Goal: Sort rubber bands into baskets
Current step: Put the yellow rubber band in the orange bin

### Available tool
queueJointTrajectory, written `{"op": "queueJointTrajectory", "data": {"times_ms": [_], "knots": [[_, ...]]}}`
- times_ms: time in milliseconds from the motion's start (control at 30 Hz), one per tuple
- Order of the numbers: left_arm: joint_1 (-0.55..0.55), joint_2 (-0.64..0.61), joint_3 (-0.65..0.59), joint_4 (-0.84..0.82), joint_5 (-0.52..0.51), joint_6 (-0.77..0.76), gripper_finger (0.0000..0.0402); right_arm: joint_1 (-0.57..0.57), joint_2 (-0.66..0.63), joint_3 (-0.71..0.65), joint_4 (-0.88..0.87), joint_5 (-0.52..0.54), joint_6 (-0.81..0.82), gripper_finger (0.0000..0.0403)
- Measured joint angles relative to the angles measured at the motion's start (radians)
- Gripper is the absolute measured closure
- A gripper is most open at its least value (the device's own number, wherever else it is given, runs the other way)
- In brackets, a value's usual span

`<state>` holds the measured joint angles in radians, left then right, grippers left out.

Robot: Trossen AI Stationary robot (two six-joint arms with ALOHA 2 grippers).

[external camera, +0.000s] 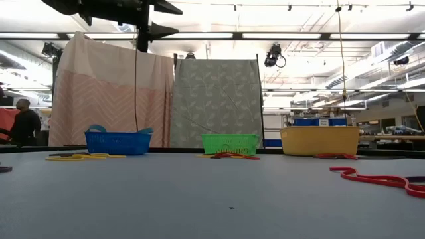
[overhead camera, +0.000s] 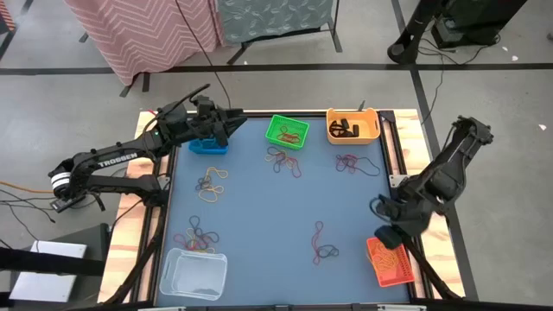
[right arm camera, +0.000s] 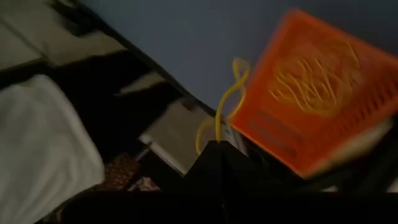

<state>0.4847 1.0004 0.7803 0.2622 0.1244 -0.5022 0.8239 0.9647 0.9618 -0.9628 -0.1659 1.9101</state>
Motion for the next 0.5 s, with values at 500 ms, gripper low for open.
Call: {"op": "queueJointTrajectory", "data": {"times_ms": [500], "knots": [[0.000, 0.000, 0.000, 0.033, 0.000, 0.000, 0.0149, 0.155, 0.103, -0.173, 0.140, -0.099, 0.218, 0.0390]]}}
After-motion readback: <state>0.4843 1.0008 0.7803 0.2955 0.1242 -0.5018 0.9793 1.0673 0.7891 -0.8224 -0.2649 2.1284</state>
